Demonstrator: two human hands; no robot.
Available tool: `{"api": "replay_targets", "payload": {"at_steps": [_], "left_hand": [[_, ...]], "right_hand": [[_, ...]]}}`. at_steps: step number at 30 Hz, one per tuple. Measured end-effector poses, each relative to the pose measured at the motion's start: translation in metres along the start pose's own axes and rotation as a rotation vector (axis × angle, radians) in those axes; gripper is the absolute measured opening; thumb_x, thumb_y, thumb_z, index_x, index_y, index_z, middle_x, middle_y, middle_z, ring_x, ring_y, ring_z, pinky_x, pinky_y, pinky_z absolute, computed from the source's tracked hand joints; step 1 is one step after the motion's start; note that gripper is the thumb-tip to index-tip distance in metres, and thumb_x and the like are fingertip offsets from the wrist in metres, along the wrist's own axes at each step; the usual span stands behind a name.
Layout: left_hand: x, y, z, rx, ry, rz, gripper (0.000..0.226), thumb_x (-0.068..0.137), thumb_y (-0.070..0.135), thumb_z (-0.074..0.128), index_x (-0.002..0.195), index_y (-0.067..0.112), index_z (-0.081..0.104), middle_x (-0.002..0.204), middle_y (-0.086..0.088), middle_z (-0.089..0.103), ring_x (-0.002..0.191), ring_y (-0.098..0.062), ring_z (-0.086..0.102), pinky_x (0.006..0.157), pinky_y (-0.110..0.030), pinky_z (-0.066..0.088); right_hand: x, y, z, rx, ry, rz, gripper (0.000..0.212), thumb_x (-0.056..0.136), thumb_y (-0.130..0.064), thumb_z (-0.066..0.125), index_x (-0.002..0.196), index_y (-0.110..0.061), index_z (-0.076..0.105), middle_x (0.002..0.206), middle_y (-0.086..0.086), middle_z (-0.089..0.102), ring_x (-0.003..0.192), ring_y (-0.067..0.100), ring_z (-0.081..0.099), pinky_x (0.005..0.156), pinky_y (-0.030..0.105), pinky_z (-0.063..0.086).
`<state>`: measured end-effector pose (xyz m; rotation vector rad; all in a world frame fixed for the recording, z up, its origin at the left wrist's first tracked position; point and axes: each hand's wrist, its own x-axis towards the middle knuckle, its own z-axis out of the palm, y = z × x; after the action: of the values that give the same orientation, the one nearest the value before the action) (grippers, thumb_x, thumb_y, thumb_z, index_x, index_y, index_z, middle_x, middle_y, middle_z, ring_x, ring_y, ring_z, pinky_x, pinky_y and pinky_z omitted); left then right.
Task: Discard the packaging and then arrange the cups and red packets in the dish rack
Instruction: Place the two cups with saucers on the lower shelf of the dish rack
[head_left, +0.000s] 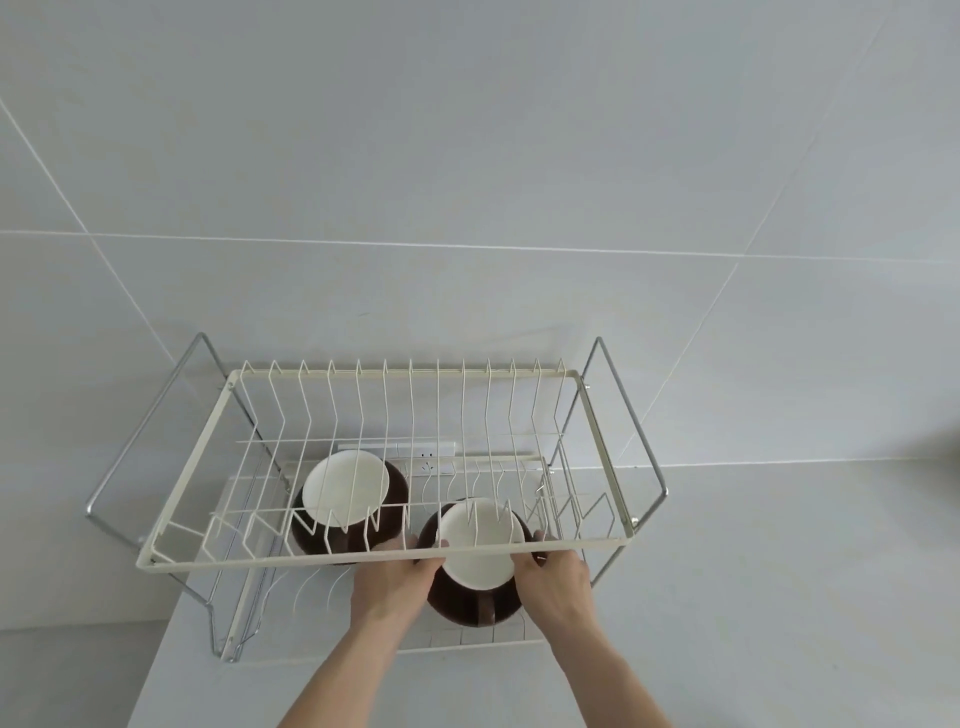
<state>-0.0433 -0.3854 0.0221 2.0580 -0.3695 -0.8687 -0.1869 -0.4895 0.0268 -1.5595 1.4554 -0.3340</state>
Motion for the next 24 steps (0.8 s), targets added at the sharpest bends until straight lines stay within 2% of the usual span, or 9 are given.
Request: {"api": "replay_targets", "payload": {"at_steps": [3,5,7,10,12,15,19,21,24], "left_hand": [[0.005,0.003,0.008,-0.024,0.015,-0.019,0.036,0.081,0.037,0.073,0.057,0.017,0.055,0.052,0.006,0.053,0.064,-0.023,0.052,0.065,-0.037,0.044],[0.009,0.004,0.011,-0.055,0.020,-0.019,0.043,0.083,0.030,0.073,0.055,0.012,0.046,0.047,-0.005,0.044,0.062,-0.029,0.043,0.063,-0.033,0.035],[0.015,0.005,0.014,-0.068,0.007,-0.007,0.043,0.085,0.030,0.074,0.060,0.009,0.046,0.054,-0.011,0.045,0.065,-0.031,0.044,0.063,-0.033,0.035],[0.020,0.008,0.016,-0.030,0.050,0.037,0.041,0.087,0.026,0.073,0.054,0.024,0.049,0.043,0.009,0.049,0.061,-0.017,0.050,0.067,-0.033,0.038],[0.021,0.013,0.016,0.006,0.075,0.095,0.030,0.088,0.025,0.070,0.062,0.016,0.060,0.048,0.010,0.054,0.060,-0.014,0.053,0.062,-0.032,0.040],[0.039,0.017,0.027,0.038,0.094,0.093,0.030,0.084,0.037,0.068,0.069,0.012,0.066,0.056,0.007,0.056,0.062,-0.019,0.056,0.063,-0.032,0.044],[0.050,0.015,0.031,-0.030,0.090,0.150,0.036,0.067,0.061,0.055,0.058,0.027,0.045,0.064,-0.011,0.058,0.073,-0.039,0.059,0.073,-0.045,0.048],[0.056,0.018,0.030,-0.024,0.054,0.163,0.039,0.062,0.066,0.051,0.060,0.027,0.045,0.063,-0.010,0.055,0.071,-0.039,0.055,0.070,-0.046,0.045],[0.061,0.027,0.031,-0.041,0.048,0.187,0.037,0.060,0.064,0.050,0.059,0.027,0.043,0.054,0.003,0.043,0.061,-0.036,0.042,0.061,-0.033,0.034]], "right_hand": [[0.009,0.000,0.002,-0.005,-0.027,-0.007,0.008,0.084,-0.034,0.056,0.085,-0.028,0.061,0.083,-0.006,0.064,0.085,0.020,0.059,0.074,0.036,0.051],[0.015,-0.001,0.004,-0.002,-0.024,0.005,0.012,0.081,-0.034,0.055,0.071,-0.029,0.050,0.074,-0.007,0.057,0.074,0.019,0.053,0.068,0.035,0.047],[0.023,-0.002,0.006,-0.002,-0.025,0.018,0.015,0.079,-0.040,0.054,0.070,-0.031,0.044,0.076,-0.006,0.052,0.073,0.019,0.049,0.068,0.036,0.046],[0.031,-0.003,0.008,0.006,0.001,-0.009,0.024,0.074,-0.048,0.052,0.076,-0.024,0.053,0.081,-0.002,0.060,0.078,0.022,0.058,0.076,0.044,0.055],[0.031,-0.009,0.008,-0.008,0.039,-0.043,0.023,0.080,-0.042,0.055,0.078,-0.020,0.061,0.079,0.002,0.065,0.080,0.026,0.062,0.075,0.044,0.057],[0.054,-0.008,0.015,-0.077,0.055,-0.085,0.024,0.092,-0.036,0.054,0.081,-0.015,0.062,0.067,-0.002,0.058,0.076,0.027,0.059,0.069,0.036,0.048],[0.058,-0.010,0.013,-0.066,0.059,-0.130,0.013,0.095,-0.032,0.056,0.094,-0.023,0.066,0.077,-0.003,0.062,0.077,0.020,0.060,0.066,0.026,0.036],[0.061,-0.015,0.010,-0.002,0.044,-0.190,0.014,0.094,-0.024,0.060,0.081,-0.027,0.061,0.067,-0.008,0.058,0.065,0.004,0.054,0.058,0.023,0.033],[0.063,-0.022,0.004,-0.019,0.020,-0.241,0.035,0.095,-0.018,0.058,0.067,-0.034,0.046,0.062,-0.012,0.050,0.060,-0.001,0.046,0.049,0.012,0.031]]}}
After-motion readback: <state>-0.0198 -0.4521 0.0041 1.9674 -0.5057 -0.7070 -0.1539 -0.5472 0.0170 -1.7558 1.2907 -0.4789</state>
